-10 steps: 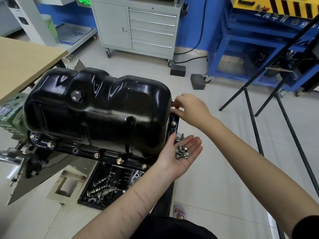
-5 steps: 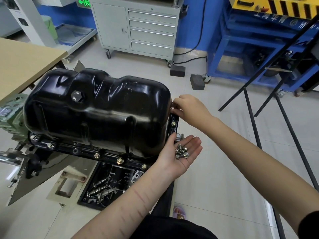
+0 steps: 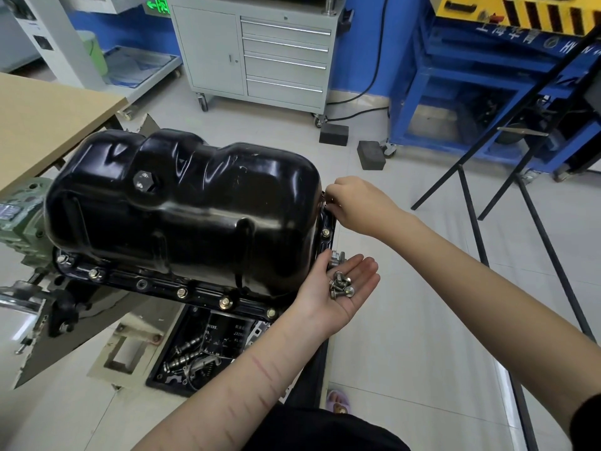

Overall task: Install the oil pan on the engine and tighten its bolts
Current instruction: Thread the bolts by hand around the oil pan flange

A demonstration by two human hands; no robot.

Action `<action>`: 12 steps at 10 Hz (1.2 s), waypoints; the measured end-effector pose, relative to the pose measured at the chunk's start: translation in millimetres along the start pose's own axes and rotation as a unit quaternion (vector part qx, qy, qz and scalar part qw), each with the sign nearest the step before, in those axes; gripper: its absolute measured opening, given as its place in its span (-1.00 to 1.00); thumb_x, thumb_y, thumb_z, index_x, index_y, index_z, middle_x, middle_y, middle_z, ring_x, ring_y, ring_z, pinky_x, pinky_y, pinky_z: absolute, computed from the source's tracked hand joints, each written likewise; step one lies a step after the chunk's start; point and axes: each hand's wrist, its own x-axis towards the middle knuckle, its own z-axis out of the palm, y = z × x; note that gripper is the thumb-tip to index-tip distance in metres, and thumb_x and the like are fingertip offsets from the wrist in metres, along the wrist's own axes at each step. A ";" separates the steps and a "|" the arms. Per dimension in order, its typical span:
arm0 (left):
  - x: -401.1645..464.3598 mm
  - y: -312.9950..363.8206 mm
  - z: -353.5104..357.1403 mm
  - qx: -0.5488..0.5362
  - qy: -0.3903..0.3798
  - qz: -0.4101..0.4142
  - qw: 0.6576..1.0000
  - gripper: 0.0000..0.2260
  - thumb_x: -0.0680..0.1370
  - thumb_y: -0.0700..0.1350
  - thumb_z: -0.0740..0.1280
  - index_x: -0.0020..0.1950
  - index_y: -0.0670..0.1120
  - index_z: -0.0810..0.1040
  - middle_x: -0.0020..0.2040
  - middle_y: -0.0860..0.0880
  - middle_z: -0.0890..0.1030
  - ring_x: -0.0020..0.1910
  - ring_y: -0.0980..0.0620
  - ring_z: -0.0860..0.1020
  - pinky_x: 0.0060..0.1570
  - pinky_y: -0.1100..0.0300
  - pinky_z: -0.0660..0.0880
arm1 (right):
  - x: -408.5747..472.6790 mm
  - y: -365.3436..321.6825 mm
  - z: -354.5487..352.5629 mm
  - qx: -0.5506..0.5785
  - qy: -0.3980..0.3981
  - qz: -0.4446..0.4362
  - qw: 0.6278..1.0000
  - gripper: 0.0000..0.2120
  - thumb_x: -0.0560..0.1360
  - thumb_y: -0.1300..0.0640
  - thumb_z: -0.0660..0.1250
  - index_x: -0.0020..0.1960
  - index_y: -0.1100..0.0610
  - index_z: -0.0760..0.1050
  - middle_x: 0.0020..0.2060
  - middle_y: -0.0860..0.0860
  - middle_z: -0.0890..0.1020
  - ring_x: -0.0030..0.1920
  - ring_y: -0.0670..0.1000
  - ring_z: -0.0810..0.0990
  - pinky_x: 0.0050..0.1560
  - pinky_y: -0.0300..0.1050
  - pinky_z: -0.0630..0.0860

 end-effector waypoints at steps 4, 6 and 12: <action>0.4 0.5 -1.2 -0.003 0.001 0.001 1.000 -0.55 0.60 0.05 0.13 -0.14 -0.34 0.53 -0.32 -0.23 0.64 -0.41 -0.09 0.64 -0.49 0.07 0.58 | 2.4 4.4 -1.6 0.020 -0.005 -0.029 0.999 -0.79 0.56 0.21 0.18 0.09 0.29 0.51 -0.01 0.20 0.52 0.06 0.19 0.46 0.02 0.04 0.38; 0.9 0.1 -1.6 -0.002 0.004 0.001 1.000 -0.55 0.60 0.04 0.14 -0.14 -0.34 0.54 -0.32 -0.24 0.64 -0.41 -0.09 0.64 -0.51 0.08 0.57 | 4.0 2.0 0.9 -0.031 -0.011 -0.051 0.998 -0.78 0.57 0.22 0.13 0.10 0.26 0.49 -0.03 0.18 0.49 0.03 0.16 0.44 -0.03 0.05 0.42; 0.9 0.6 -1.8 -0.002 0.004 0.000 1.000 -0.55 0.60 0.04 0.14 -0.14 -0.34 0.53 -0.32 -0.24 0.64 -0.41 -0.10 0.64 -0.50 0.07 0.58 | 7.8 1.7 -2.3 -0.008 -0.036 -0.053 0.998 -0.77 0.55 0.25 0.14 0.09 0.28 0.51 -0.04 0.19 0.52 0.03 0.19 0.47 0.02 0.08 0.40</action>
